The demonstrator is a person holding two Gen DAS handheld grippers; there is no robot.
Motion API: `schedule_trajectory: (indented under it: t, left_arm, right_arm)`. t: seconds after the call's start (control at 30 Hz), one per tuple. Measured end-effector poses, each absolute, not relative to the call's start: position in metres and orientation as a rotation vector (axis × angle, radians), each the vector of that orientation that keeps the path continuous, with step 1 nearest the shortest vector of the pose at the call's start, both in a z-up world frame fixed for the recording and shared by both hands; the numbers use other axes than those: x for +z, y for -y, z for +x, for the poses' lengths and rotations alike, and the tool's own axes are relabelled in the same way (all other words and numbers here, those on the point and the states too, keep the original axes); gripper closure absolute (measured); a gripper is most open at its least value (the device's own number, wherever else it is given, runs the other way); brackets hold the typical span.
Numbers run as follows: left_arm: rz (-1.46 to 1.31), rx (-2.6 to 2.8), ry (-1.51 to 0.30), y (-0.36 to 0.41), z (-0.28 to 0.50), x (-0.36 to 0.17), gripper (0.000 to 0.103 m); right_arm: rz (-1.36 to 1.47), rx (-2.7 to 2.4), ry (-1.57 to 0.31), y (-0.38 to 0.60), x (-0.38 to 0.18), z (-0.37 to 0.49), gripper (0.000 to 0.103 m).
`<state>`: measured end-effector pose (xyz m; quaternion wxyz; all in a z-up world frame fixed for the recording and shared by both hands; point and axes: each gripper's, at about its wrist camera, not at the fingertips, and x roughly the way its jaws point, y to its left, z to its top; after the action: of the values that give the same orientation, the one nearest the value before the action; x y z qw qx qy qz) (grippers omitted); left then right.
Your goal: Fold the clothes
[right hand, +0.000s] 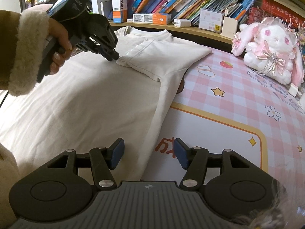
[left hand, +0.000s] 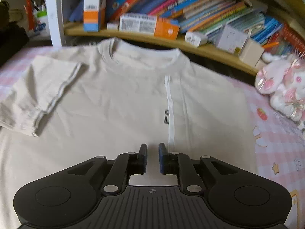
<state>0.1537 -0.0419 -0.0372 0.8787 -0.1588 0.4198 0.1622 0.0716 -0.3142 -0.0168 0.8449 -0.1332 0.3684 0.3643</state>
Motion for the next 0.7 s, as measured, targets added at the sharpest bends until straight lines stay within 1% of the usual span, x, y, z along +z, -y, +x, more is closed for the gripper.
schedule_trajectory:
  t: [0.1,0.17,0.2,0.27,0.33,0.47,0.53,0.7]
  left_arm:
    - [-0.321,0.334,-0.861,0.042,0.134,-0.027,0.088]
    - [-0.313,0.339,-0.862,0.04,0.118,-0.024,0.079]
    - [-0.309,0.344,-0.863,0.04,0.11,-0.022,0.069]
    - [-0.294,0.351,-0.865,0.039,0.091,-0.021,0.06]
    - [-0.278,0.357,-0.868,0.037,0.072,-0.021,0.054]
    - [-0.265,0.365,-0.886,0.033,0.035,-0.022,0.05]
    - [-0.259,0.36,-0.886,0.031,0.018,-0.022,0.047]
    - [-0.241,0.329,-0.874,0.025,-0.026,-0.015,0.046]
  right_arm:
    - [-0.284,0.771,-0.778,0.313,-0.017,0.073,0.044]
    - [-0.286,0.771,-0.781,0.312,-0.017,0.073,0.044]
    - [-0.287,0.769,-0.782,0.311,-0.017,0.073,0.044]
    - [-0.288,0.762,-0.784,0.31,-0.017,0.073,0.044]
    - [-0.286,0.751,-0.787,0.309,-0.017,0.073,0.043]
    - [-0.285,0.708,-0.8,0.303,-0.016,0.07,0.037]
    - [-0.296,0.678,-0.801,0.299,-0.015,0.065,0.037]
    - [-0.311,0.601,-0.766,0.289,-0.01,0.036,0.035]
